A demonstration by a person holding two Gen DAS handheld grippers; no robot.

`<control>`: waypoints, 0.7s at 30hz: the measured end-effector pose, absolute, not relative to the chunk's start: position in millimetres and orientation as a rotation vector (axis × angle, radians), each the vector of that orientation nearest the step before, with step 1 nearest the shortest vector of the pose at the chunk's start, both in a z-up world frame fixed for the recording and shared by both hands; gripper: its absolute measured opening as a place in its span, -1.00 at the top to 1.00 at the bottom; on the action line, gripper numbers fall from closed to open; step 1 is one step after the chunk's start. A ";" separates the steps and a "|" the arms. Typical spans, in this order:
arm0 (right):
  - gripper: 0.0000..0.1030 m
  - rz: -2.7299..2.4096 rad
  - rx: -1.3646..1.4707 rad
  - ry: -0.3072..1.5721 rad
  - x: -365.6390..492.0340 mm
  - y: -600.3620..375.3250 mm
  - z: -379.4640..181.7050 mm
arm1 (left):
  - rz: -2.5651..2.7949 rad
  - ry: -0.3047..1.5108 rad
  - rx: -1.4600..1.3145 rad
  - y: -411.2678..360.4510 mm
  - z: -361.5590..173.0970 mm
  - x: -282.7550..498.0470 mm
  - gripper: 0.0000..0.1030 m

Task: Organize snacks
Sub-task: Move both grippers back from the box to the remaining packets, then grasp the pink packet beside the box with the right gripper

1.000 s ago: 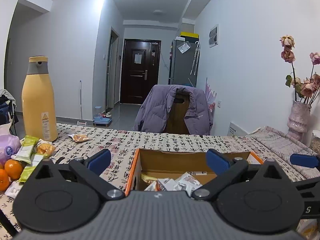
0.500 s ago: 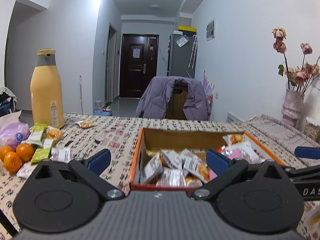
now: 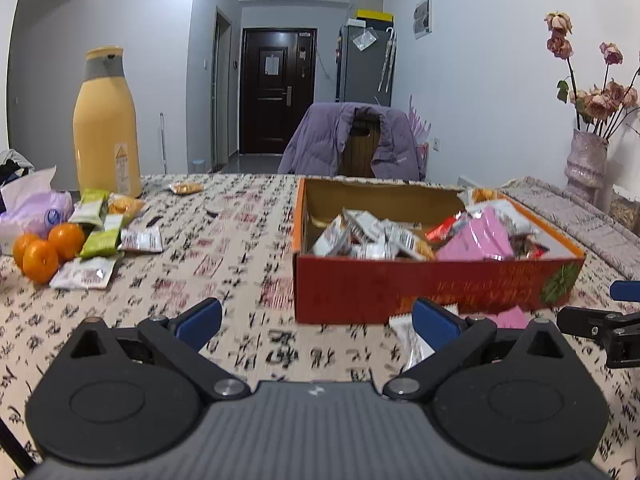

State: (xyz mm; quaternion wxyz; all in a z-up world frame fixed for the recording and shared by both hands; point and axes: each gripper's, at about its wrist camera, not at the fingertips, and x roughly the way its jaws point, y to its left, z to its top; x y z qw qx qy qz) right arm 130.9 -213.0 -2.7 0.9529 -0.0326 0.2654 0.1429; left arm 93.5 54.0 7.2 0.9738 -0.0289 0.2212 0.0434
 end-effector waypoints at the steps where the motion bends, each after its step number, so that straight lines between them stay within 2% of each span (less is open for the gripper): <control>1: -1.00 0.287 -0.066 0.549 130.7 -213.9 -5.8 | 0.090 0.450 -0.057 55.0 4.3 92.5 -1.00; 21: -1.00 0.315 -0.075 0.639 146.4 -192.9 -22.9 | 0.097 0.477 -0.148 70.9 -12.8 93.7 -1.00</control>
